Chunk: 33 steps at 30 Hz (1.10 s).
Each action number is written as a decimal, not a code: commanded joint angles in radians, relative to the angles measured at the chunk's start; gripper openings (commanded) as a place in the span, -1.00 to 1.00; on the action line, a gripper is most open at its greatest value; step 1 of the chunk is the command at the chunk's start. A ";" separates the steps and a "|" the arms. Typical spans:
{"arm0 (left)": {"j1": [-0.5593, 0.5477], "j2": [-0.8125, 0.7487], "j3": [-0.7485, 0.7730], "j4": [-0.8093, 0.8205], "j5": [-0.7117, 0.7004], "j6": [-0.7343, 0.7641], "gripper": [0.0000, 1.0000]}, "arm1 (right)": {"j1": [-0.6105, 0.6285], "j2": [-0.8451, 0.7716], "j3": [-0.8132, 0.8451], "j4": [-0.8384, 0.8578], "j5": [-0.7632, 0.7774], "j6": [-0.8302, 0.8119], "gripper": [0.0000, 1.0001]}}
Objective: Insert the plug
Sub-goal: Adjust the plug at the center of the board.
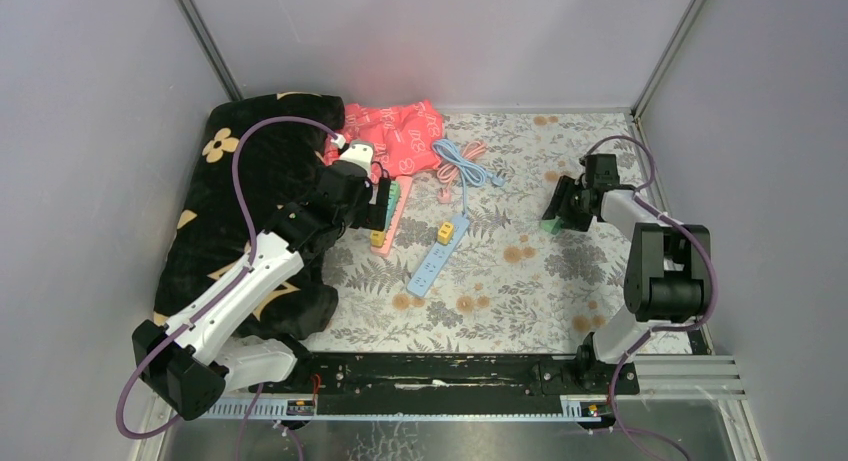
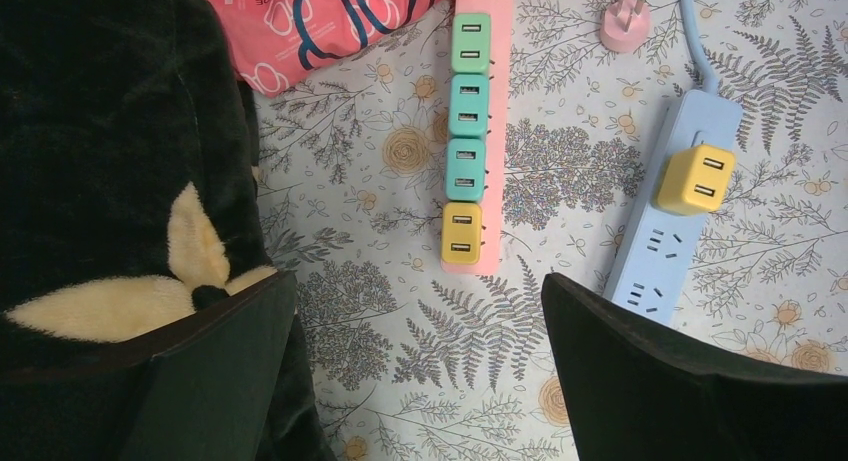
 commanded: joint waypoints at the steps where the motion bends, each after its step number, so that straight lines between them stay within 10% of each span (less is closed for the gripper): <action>1: 0.012 0.005 -0.011 0.059 0.020 0.006 1.00 | 0.030 -0.073 -0.015 -0.026 -0.094 0.007 0.22; 17: 0.014 -0.001 -0.014 0.059 0.021 0.009 1.00 | 0.051 -0.087 -0.010 -0.036 0.088 -0.189 0.78; 33: 0.016 0.000 -0.013 0.058 0.023 0.012 1.00 | 0.077 0.019 -0.010 -0.006 -0.019 -0.403 0.76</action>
